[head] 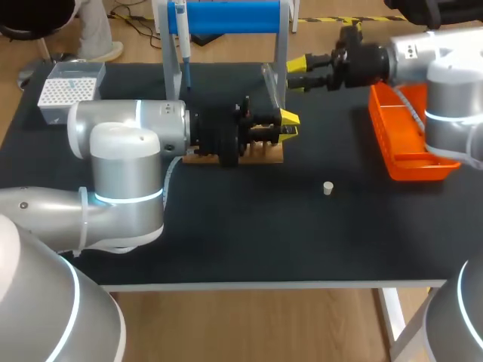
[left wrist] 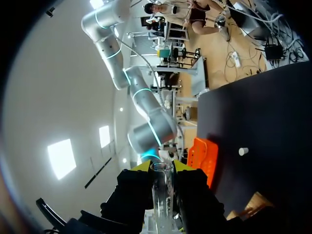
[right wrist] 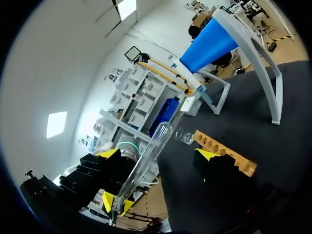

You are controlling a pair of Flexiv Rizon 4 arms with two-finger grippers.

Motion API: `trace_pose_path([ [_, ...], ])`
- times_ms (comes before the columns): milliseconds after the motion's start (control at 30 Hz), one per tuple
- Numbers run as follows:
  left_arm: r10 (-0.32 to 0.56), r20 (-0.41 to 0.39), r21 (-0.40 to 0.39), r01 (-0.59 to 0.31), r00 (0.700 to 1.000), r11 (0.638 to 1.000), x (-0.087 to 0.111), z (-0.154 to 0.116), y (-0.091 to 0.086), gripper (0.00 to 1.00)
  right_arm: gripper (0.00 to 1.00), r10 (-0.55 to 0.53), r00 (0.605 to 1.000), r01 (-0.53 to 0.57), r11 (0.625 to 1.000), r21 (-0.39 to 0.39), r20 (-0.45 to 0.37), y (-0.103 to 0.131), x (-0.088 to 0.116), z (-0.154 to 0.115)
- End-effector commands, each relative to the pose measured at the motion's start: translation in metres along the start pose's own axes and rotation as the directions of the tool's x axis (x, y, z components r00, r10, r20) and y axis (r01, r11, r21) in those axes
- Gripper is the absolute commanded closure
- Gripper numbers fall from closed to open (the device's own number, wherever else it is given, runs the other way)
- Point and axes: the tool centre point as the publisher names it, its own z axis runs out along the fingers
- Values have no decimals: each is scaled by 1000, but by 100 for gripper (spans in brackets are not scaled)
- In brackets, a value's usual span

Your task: Invert the test tube, pick up the pipette, mount the tip to pipette, aspirate from beaker and dispense into the tube, eject the tip, return the pipette, and cap with the stopper.

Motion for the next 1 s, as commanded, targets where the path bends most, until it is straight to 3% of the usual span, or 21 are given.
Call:
trace_pose_path([
  [33, 0, -5, -2, 0, 1000, 1000, -1, 1, 0, 100, 0, -113, 992, 111, 992, 52, 51, -7, -2, -8],
  [200, 0, -5, -2, 0, 1000, 1000, -1, 1, 0, 100, 0, -279, 953, 266, 957, 117, 114, -12, -9, -18],
  [367, 0, -5, -2, 0, 1000, 1000, -1, 1, 0, 100, 0, -512, 837, 472, 855, 216, 193, -19, -16, -18],
  [600, 0, -5, -2, 0, 1000, 1000, -1, 1, 0, 100, 0, -650, 737, 584, 750, 310, 187, -36, -29, -9],
  [1000, 0, -5, -2, 0, 1000, 1000, -1, 1, 0, 100, 0, -702, 701, 627, 691, 359, 126, -50, -54, -7],
])
